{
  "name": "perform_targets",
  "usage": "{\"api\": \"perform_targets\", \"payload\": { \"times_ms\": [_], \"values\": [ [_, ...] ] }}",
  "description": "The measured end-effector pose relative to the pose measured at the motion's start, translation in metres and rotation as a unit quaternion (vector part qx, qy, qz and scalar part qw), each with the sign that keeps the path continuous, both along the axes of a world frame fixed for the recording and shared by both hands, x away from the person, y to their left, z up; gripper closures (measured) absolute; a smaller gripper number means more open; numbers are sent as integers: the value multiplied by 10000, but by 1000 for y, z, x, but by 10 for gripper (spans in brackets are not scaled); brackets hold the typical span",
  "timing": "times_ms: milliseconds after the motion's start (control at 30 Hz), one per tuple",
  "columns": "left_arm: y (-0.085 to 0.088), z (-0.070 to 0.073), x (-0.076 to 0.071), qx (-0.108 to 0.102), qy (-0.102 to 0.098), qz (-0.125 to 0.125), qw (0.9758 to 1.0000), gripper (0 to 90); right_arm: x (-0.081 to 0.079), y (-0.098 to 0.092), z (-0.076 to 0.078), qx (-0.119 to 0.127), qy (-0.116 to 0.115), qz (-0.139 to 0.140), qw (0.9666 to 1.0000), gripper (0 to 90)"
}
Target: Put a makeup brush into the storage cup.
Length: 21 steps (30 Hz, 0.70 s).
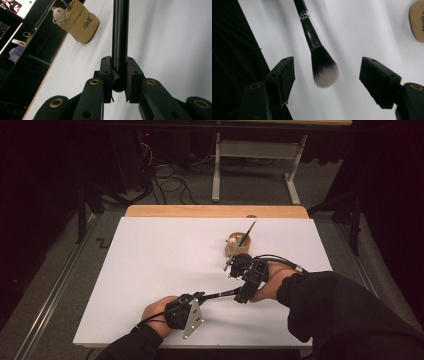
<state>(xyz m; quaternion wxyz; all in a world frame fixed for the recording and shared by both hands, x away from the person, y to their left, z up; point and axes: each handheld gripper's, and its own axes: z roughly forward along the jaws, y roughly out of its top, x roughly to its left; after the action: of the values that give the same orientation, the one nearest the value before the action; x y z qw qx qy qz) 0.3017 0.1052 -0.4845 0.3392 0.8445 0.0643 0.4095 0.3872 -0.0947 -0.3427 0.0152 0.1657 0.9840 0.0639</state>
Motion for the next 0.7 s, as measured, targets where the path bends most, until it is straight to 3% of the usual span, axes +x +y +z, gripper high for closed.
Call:
{"api": "perform_targets", "payload": {
  "times_ms": [333,700],
  "values": [
    [2,0,4,-23,90,100,9999,788,2,-13,-7,-64,-222,-190,9996,154],
    [9,1,11,-226,285,348,9987,789,8,-34,-23,41,-338,-520,9981,113]
  ]
}}
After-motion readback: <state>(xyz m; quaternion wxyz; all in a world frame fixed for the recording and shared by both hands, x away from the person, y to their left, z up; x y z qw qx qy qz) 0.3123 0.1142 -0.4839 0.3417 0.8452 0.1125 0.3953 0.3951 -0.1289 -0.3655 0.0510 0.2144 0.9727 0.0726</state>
